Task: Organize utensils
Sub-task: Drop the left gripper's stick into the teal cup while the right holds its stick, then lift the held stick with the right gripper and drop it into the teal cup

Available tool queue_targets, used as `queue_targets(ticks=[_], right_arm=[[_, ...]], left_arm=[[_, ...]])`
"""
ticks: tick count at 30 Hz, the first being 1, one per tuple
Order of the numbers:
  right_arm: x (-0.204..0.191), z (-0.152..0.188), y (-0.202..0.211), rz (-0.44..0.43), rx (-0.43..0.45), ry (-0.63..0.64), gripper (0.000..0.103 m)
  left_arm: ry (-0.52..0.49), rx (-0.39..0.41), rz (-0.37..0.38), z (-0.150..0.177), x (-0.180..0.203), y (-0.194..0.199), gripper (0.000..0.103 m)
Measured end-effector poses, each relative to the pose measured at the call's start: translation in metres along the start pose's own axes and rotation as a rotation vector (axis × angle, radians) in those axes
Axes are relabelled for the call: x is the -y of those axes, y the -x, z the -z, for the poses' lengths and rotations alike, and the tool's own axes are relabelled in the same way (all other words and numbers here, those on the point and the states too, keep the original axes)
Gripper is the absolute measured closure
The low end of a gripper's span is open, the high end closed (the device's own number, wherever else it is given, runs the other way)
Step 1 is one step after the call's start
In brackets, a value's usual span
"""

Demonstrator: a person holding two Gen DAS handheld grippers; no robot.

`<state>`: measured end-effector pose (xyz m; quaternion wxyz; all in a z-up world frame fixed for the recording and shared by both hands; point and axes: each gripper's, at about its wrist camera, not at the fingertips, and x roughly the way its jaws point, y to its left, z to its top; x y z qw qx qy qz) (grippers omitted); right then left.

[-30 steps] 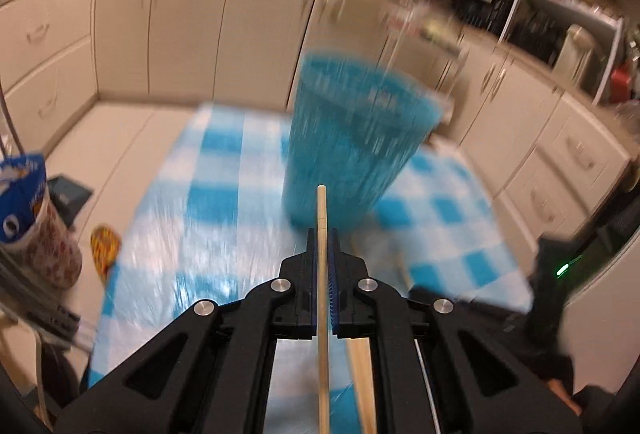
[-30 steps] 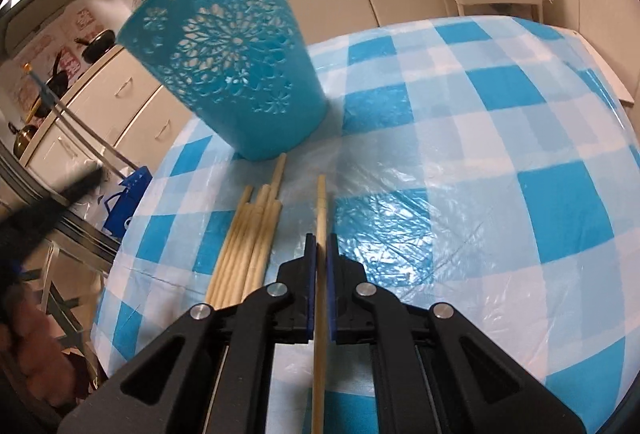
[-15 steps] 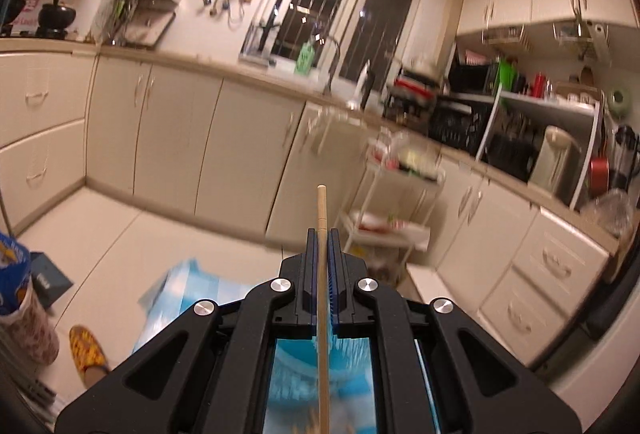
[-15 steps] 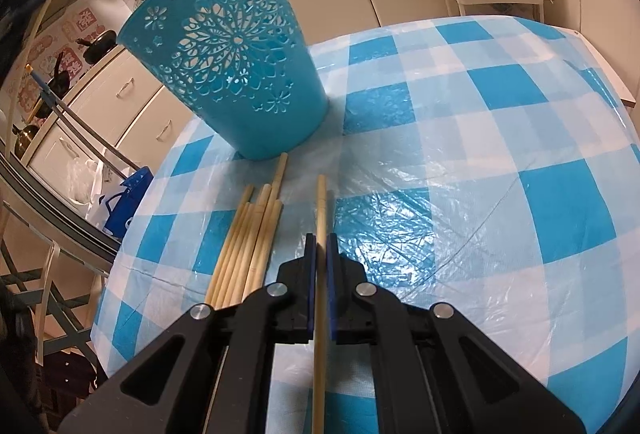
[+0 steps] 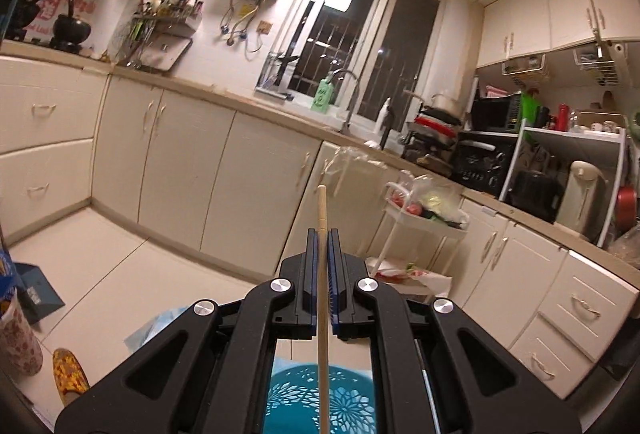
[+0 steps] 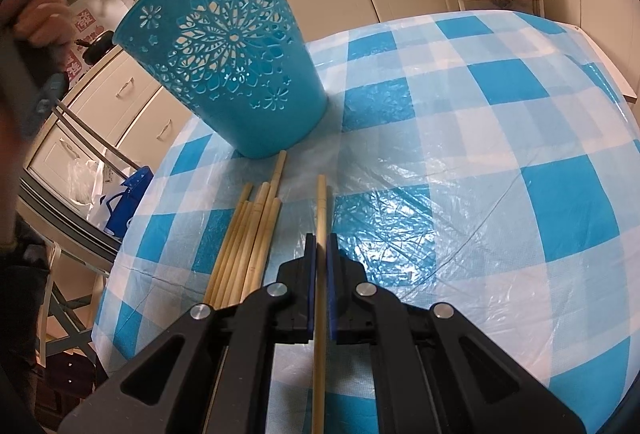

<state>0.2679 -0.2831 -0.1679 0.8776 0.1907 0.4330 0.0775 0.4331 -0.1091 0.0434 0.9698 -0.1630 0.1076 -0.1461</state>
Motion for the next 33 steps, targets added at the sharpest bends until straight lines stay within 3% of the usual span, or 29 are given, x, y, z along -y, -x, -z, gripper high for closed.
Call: queue_targets(ticks=[13,20,22,24,27,33], right_arm=[[0.007,-0.001,0.002,-0.018,0.009,-0.043,0.097],[0.009,-0.002,0.004,-0.021,0.019,-0.051,0.097],[0.009,-0.002,0.006,-0.023,0.027,-0.053,0.097],[0.009,-0.001,0.008,-0.026,0.040,-0.052,0.097],[0.009,-0.001,0.012,-0.032,0.059,-0.049,0.097],[0.008,-0.001,0.024,-0.068,0.121,-0.039,0.097]], left_arm=[[-0.048,-0.077,-0.058,0.055,-0.013,-0.021,0.099],[-0.116,-0.174,-0.098,0.082,-0.017,-0.023,0.097],[-0.121,-0.192,-0.104,0.084,-0.020,-0.021,0.093],[-0.123,-0.199,-0.116,0.084,-0.022,-0.017,0.077],[-0.116,-0.190,-0.145,0.079,-0.028,-0.002,0.061],[-0.071,-0.164,-0.175,0.067,-0.046,0.039,0.046]])
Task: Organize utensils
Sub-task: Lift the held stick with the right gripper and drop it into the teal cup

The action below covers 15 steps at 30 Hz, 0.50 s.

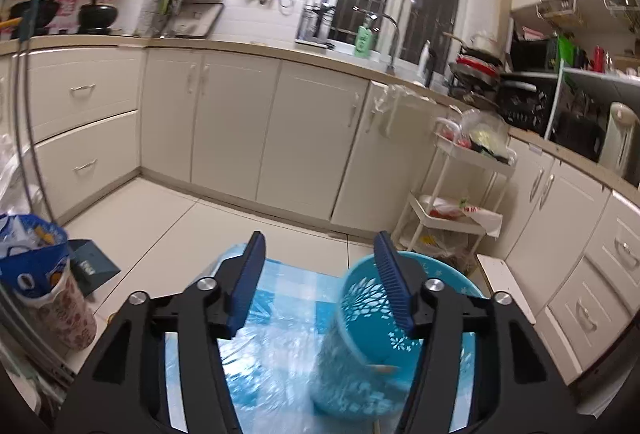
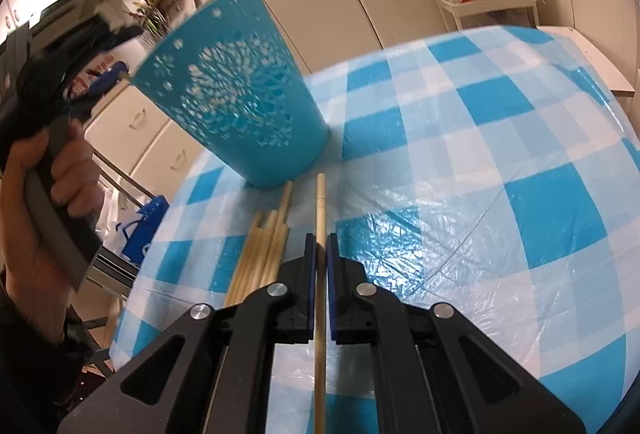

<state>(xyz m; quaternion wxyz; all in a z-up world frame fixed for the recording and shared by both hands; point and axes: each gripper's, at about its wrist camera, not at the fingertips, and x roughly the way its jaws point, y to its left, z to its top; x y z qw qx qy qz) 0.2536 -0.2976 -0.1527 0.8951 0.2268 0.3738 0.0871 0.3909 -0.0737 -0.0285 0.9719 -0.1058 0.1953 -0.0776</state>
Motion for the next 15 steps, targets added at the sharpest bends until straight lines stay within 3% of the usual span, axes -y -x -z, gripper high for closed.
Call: queue_targets(ticks=[9,15], right_arm=[[-0.016,-0.012,0.034,-0.073,0.114,0.016,0.097],[-0.049,-0.059,0.076,-0.141,0.267,0.061,0.097]], left_arm=[[0.077,-0.037,-0.046,0.032,-0.057,0.059,0.037],[0.124,-0.138,-0.071,0.069,-0.085,0.067,0.036]])
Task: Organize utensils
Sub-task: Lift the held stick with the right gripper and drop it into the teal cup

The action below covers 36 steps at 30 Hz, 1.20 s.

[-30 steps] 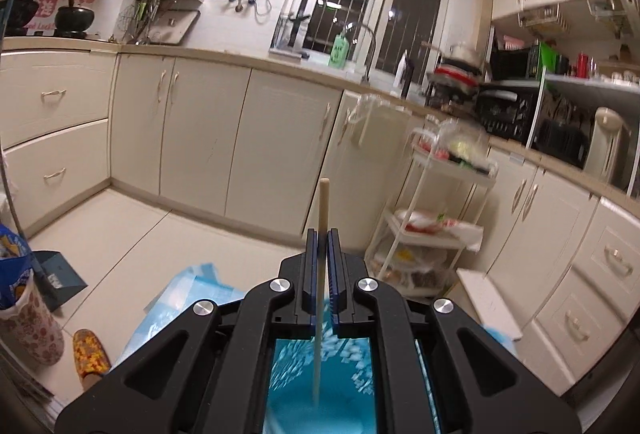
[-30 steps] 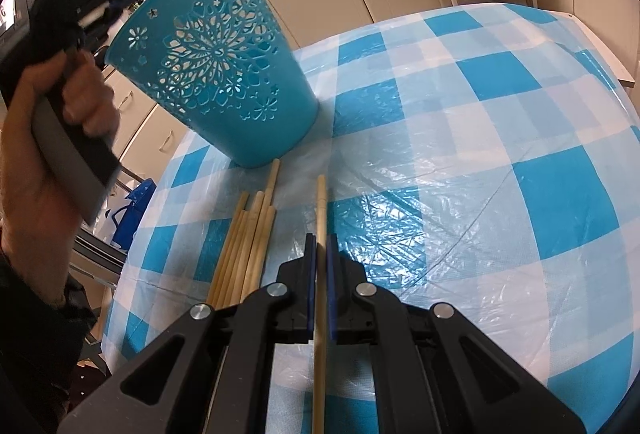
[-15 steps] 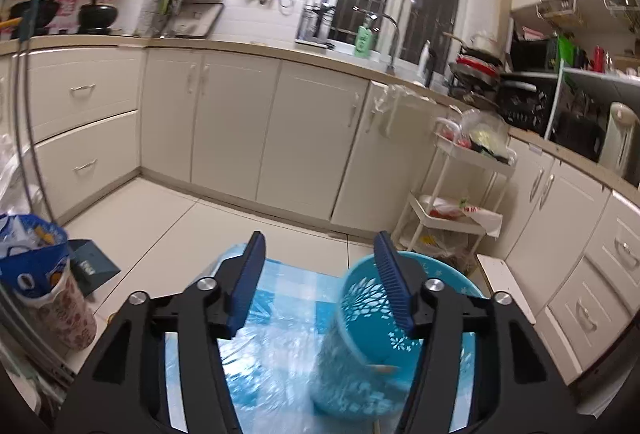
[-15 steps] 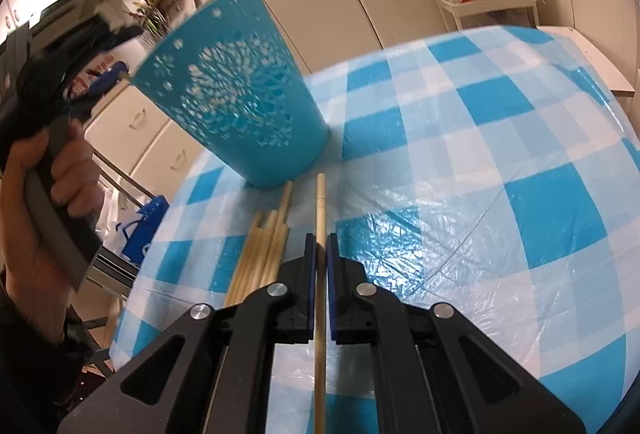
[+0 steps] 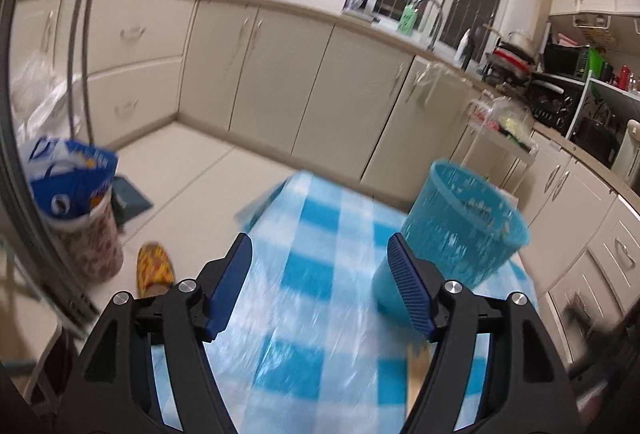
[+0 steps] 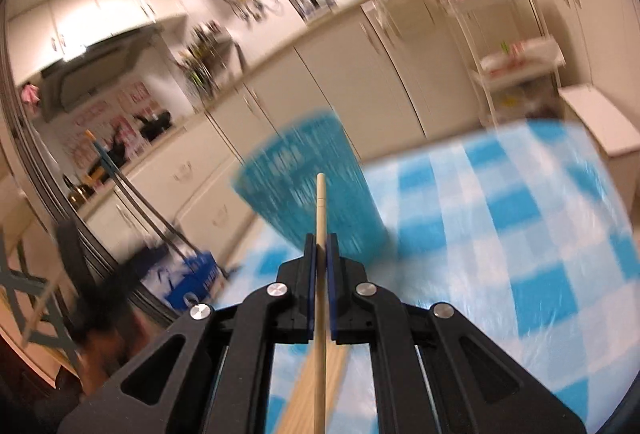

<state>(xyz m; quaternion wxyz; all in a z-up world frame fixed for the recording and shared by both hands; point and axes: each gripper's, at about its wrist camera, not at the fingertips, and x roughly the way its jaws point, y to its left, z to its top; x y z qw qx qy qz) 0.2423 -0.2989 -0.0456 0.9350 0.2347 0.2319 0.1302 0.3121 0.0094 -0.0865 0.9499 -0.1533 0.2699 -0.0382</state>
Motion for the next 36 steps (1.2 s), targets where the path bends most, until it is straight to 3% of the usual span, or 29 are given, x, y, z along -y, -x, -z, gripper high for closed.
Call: queue_targets(ticks=[7,16,22,31,33,36], right_arm=[[-0.047,-0.073,-0.017,-0.054,0.137,0.109,0.097],[-0.060,-0.137,-0.089,0.008,0.259,0.095,0.097],[-0.050,-0.134,-0.140,0.101,0.182,0.131,0.097],[-0.044,-0.105,-0.161,0.170,0.053,0.197,0.097],[-0.042,-0.100,-0.164,0.180,0.021,0.206,0.086],[-0.039,-0.096,-0.153,0.180,0.015,0.197,0.080]], left_arm=[[0.060,-0.072,0.000,0.029,-0.018,-0.001,0.036],[0.100,-0.093,0.020,0.040,-0.026,-0.001,0.036],[0.150,-0.101,0.021,0.042,-0.040,-0.006,0.036],[0.177,-0.115,0.027,0.048,-0.047,-0.012,0.036],[0.172,-0.114,0.031,0.047,-0.044,-0.010,0.036],[0.164,-0.110,0.040,0.045,-0.040,-0.005,0.036]])
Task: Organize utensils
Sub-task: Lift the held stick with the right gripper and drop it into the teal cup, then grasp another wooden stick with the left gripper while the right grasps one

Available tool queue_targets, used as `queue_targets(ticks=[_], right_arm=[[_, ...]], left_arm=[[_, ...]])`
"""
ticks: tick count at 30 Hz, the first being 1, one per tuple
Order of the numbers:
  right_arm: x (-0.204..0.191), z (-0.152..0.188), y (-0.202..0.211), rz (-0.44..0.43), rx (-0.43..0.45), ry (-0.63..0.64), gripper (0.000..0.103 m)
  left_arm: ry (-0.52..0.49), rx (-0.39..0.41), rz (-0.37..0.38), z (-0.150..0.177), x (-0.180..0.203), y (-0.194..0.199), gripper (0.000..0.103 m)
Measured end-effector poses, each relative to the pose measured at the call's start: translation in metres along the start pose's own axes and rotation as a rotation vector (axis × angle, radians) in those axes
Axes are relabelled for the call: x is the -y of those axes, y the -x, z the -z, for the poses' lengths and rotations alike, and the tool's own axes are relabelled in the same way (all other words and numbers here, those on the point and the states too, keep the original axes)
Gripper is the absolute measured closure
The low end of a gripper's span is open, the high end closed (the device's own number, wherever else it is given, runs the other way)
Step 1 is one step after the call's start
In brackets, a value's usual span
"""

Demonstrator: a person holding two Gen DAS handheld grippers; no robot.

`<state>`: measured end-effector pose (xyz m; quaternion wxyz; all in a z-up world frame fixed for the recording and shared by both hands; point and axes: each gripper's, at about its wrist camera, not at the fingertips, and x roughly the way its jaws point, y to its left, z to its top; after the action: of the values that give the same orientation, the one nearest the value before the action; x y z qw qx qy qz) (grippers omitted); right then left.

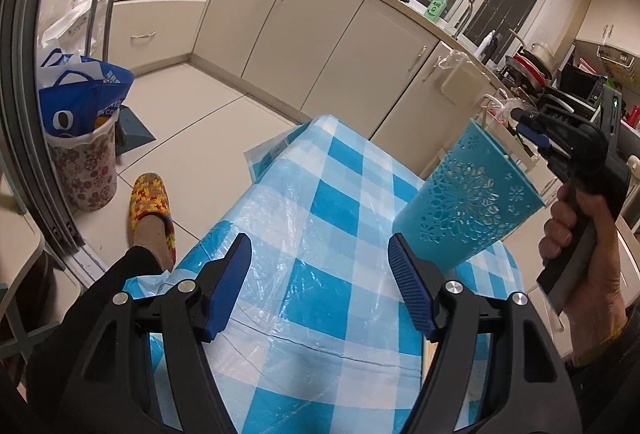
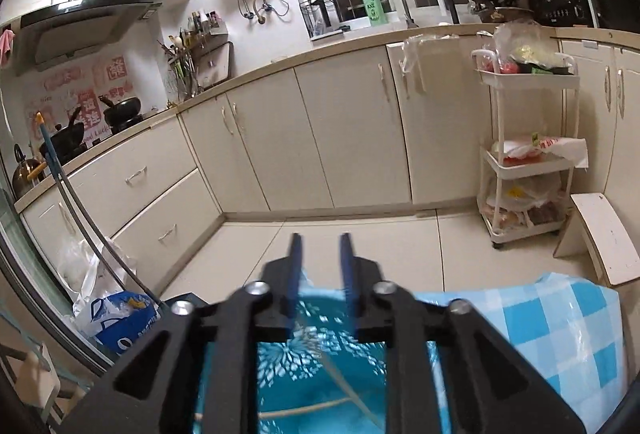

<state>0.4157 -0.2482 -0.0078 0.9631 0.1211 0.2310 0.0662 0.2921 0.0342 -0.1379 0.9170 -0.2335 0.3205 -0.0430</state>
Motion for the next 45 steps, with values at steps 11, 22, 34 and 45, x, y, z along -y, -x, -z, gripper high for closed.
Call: queue_targets(ticks=[11,22,34,45], right_arm=[[0.035,0.056,0.112,0.056,0.018,-0.123,0.070],[0.029,0.176,0.088,0.053,-0.348,-0.106,0.081],[0.009,0.203,0.060,0.116,-0.453,0.006,0.083],[0.005,0.204,0.061,0.155,-0.461,0.091,0.094]], left_arm=[[-0.046,-0.011,0.009,0.008,0.012,0.024,0.031],[-0.142,-0.040,0.019,0.026,0.033,0.043,0.030],[-0.145,-0.090,-0.009,0.037,0.023,0.037,0.028],[-0.210,-0.137,-0.013,0.043,0.039,0.023,0.027]])
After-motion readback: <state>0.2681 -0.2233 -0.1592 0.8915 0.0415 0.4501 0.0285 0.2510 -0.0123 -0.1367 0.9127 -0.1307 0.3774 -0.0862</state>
